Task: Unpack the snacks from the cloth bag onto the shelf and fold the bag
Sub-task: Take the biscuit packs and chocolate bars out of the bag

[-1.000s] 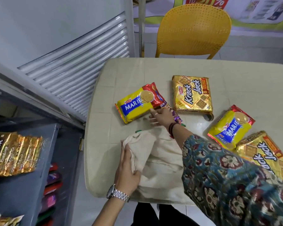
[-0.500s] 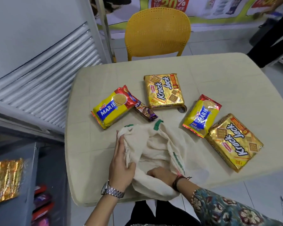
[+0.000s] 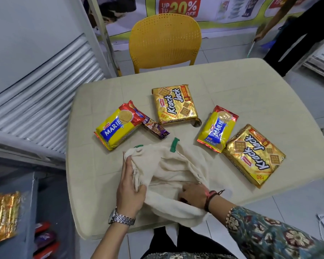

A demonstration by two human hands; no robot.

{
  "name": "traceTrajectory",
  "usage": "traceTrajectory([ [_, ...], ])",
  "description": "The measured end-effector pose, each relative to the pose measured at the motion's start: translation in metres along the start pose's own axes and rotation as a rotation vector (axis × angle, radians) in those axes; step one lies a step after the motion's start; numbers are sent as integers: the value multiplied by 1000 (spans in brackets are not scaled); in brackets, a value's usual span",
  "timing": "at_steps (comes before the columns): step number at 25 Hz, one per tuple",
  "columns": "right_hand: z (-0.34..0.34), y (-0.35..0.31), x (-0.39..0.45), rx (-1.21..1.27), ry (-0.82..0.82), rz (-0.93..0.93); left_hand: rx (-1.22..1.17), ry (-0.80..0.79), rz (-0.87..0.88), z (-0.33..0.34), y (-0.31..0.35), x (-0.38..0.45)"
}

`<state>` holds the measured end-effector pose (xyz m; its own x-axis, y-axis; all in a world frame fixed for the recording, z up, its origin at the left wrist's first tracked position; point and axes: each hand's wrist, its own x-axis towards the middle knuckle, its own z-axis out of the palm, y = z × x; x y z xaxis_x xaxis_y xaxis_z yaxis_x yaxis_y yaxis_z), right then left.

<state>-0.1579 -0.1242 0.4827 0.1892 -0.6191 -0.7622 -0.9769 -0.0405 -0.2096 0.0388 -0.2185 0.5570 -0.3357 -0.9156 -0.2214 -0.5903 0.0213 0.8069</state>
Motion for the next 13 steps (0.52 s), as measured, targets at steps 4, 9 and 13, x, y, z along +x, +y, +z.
traceTrajectory([
  [4,12,-7,7,-58,55,38,11,-12,-19,3,4,-3],
  [9,5,-2,-1,154,174,42,38,-10,-47,-1,2,-2],
  [13,-36,22,-36,636,432,95,108,86,-160,-15,-10,2],
])
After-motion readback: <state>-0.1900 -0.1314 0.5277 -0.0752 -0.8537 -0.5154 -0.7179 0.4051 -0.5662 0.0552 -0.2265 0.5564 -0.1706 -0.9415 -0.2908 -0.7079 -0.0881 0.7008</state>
